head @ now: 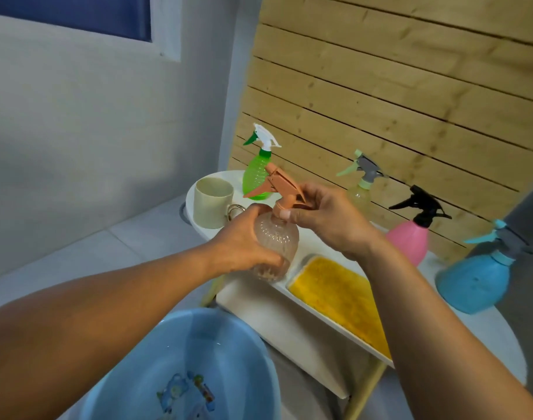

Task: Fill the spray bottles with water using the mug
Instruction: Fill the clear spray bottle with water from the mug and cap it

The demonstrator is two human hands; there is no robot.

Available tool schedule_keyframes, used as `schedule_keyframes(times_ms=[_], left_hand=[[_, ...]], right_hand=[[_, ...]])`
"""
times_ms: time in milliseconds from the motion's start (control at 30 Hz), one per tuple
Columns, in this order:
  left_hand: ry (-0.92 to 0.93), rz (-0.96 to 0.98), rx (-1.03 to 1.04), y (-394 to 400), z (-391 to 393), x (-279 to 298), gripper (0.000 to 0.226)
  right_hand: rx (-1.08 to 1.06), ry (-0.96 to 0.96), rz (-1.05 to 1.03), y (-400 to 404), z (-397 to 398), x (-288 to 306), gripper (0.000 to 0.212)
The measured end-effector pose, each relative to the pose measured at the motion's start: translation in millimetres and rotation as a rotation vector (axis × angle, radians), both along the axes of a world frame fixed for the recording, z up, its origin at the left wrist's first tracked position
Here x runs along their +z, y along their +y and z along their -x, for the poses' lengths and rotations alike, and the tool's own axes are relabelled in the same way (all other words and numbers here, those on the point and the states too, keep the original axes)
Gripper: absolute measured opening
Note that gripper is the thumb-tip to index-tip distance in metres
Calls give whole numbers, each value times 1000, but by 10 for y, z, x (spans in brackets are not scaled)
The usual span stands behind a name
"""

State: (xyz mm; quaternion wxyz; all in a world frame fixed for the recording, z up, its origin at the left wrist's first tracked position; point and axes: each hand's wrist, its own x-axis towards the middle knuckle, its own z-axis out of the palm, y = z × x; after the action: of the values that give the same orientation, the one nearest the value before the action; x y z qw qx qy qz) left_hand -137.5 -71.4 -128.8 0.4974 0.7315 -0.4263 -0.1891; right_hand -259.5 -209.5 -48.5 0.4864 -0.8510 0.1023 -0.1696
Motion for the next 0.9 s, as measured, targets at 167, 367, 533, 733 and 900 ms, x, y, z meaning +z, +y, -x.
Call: schedule_keyframes(times_ms=[167,367,533,733,900], left_hand=[[25,-22,-22,-185,-3,-14,93],[66,-36,-26,-261,38,-110,93],[101,-47,-42,-289,39,-106,95],[166,-155,-73,-214,75,-111,128],[347,-70,218,6,37,86,102]], right_hand=[[-29,6,10,-161,3,-70,19],[-62,32,38,-255,-8,-202,25],[-86,30,86,-315,-71,-252,28],[-124,-46,75,-308,-44,-391,18],[-134,-62,39,-307,-47,-426,21]])
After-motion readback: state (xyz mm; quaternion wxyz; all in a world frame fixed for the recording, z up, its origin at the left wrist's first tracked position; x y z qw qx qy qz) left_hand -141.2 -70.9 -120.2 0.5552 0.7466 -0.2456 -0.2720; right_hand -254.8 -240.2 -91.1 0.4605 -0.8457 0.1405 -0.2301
